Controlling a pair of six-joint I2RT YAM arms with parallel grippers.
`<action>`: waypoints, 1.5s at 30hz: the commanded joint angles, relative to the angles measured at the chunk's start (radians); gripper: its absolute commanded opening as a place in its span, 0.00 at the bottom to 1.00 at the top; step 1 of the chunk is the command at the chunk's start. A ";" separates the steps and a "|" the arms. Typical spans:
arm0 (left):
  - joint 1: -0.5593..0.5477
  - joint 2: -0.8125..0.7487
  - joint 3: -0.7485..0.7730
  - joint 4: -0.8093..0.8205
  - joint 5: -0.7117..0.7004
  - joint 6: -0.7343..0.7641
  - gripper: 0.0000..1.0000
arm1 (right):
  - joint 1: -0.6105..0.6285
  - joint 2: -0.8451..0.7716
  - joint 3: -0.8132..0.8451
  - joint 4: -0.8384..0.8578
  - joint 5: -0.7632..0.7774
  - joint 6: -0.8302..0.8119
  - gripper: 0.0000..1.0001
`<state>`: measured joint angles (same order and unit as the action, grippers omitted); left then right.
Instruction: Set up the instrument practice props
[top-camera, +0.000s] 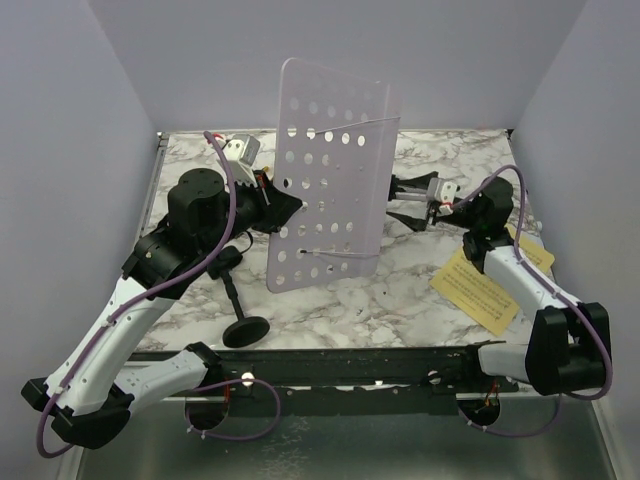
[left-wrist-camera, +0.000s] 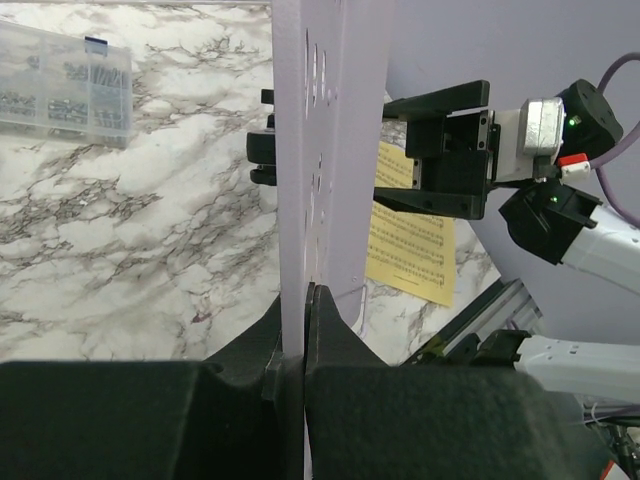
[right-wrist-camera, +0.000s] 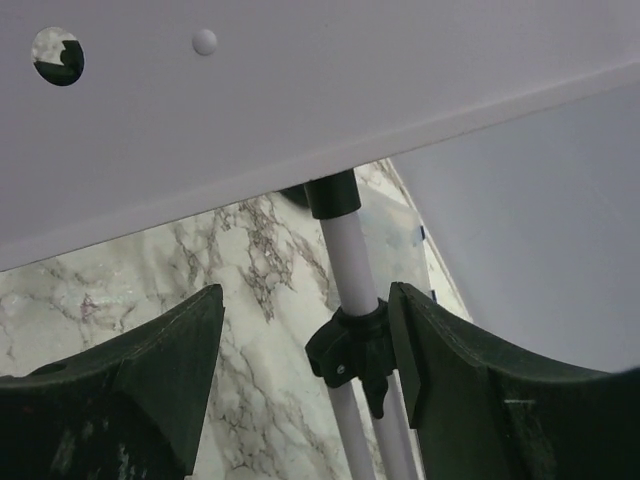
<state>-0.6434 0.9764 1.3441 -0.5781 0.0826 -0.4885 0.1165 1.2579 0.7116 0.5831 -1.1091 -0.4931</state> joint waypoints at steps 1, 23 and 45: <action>0.011 -0.021 0.038 -0.026 -0.023 0.054 0.00 | 0.005 0.044 0.085 -0.055 -0.071 -0.147 0.72; 0.011 0.026 0.103 -0.039 0.031 0.044 0.00 | 0.181 0.279 0.212 -0.051 0.059 -0.308 0.52; 0.010 -0.036 0.320 -0.128 -0.294 0.107 0.99 | 0.204 0.206 0.051 0.578 0.464 0.405 0.01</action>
<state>-0.6346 0.9974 1.6119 -0.6891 -0.0425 -0.4385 0.3210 1.4914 0.7441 0.9634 -0.8707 -0.4576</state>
